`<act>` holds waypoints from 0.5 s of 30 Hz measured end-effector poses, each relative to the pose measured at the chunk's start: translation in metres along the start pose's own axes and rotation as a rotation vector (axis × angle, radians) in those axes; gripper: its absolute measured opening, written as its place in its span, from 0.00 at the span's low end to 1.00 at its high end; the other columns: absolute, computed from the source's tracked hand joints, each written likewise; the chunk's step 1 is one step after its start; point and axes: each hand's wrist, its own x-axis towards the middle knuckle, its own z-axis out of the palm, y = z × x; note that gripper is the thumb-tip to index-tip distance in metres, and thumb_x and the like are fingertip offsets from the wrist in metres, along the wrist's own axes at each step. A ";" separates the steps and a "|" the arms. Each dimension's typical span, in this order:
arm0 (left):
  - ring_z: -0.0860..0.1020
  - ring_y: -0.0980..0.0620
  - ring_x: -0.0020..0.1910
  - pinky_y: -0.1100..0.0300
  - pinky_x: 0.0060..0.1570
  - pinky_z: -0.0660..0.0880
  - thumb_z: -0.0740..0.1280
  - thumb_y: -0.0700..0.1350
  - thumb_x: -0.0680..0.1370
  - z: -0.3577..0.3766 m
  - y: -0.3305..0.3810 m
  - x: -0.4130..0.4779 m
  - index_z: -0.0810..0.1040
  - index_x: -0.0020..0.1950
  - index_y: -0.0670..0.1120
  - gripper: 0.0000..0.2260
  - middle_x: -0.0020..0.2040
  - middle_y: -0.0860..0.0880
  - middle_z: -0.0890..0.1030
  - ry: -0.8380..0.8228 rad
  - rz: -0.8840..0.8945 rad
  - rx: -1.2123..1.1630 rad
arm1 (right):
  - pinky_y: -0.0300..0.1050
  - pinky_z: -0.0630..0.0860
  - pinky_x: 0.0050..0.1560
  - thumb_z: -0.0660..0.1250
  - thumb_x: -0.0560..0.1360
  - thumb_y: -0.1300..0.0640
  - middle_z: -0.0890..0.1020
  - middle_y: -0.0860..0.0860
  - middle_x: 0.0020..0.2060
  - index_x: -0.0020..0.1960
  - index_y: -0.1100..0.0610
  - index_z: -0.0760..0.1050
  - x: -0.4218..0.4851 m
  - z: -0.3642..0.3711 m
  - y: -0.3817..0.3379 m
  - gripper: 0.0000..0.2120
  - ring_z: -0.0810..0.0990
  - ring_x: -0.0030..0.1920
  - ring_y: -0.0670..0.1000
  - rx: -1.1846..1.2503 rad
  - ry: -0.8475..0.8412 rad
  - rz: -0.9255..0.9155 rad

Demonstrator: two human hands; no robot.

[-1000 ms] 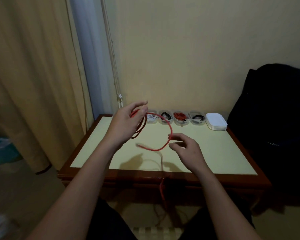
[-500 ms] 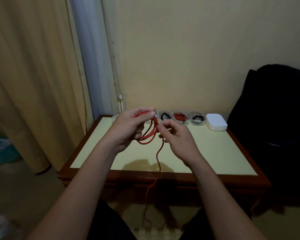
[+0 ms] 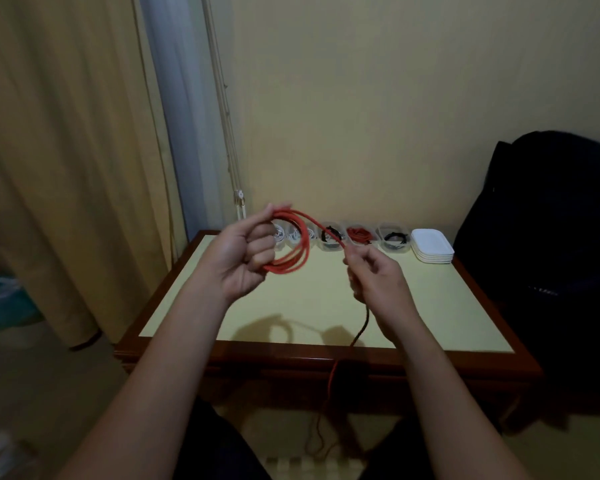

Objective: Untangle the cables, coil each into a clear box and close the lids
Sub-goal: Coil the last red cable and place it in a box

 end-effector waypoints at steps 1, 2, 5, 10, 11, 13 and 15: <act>0.50 0.58 0.21 0.64 0.12 0.55 0.68 0.42 0.76 -0.006 0.007 0.001 0.79 0.57 0.38 0.12 0.29 0.56 0.52 -0.015 0.021 -0.102 | 0.42 0.63 0.32 0.67 0.81 0.46 0.71 0.43 0.28 0.43 0.56 0.77 0.001 -0.006 0.007 0.14 0.66 0.30 0.45 -0.035 0.035 0.006; 0.51 0.58 0.21 0.62 0.12 0.57 0.71 0.39 0.72 -0.012 0.013 0.001 0.81 0.54 0.37 0.12 0.28 0.56 0.54 -0.036 0.047 -0.193 | 0.42 0.64 0.33 0.67 0.81 0.47 0.71 0.42 0.27 0.44 0.55 0.78 0.001 -0.011 0.013 0.13 0.66 0.30 0.44 -0.057 0.072 0.011; 0.54 0.57 0.19 0.63 0.13 0.57 0.72 0.37 0.72 -0.023 0.028 0.000 0.79 0.53 0.34 0.12 0.24 0.53 0.61 -0.037 0.130 -0.364 | 0.43 0.66 0.36 0.69 0.80 0.50 0.76 0.44 0.30 0.44 0.54 0.79 0.000 -0.023 0.027 0.09 0.69 0.31 0.44 -0.094 0.187 0.020; 0.60 0.58 0.22 0.66 0.22 0.57 0.56 0.42 0.84 -0.016 0.025 0.005 0.77 0.39 0.37 0.18 0.31 0.52 0.66 0.126 0.272 -0.318 | 0.35 0.71 0.41 0.71 0.78 0.56 0.82 0.44 0.37 0.43 0.53 0.81 -0.005 -0.026 0.034 0.05 0.77 0.38 0.40 -0.469 0.232 -0.150; 0.61 0.58 0.23 0.66 0.23 0.58 0.56 0.42 0.84 -0.014 0.022 0.008 0.75 0.40 0.39 0.15 0.33 0.52 0.67 0.138 0.293 -0.273 | 0.36 0.72 0.42 0.71 0.78 0.56 0.82 0.44 0.37 0.42 0.53 0.82 -0.005 -0.025 0.034 0.06 0.77 0.39 0.42 -0.603 0.205 -0.222; 0.62 0.57 0.24 0.65 0.24 0.61 0.56 0.40 0.84 -0.007 0.014 0.011 0.71 0.44 0.42 0.10 0.36 0.51 0.68 0.165 0.331 -0.117 | 0.45 0.72 0.43 0.69 0.79 0.53 0.81 0.44 0.38 0.44 0.52 0.81 -0.007 -0.018 0.030 0.07 0.77 0.41 0.47 -0.868 0.116 -0.319; 0.66 0.56 0.25 0.64 0.24 0.63 0.56 0.38 0.84 -0.002 0.004 0.010 0.72 0.50 0.41 0.07 0.37 0.48 0.69 0.224 0.392 0.151 | 0.48 0.70 0.43 0.67 0.80 0.50 0.79 0.44 0.39 0.44 0.51 0.81 -0.009 -0.013 0.020 0.09 0.76 0.43 0.50 -0.990 0.006 -0.366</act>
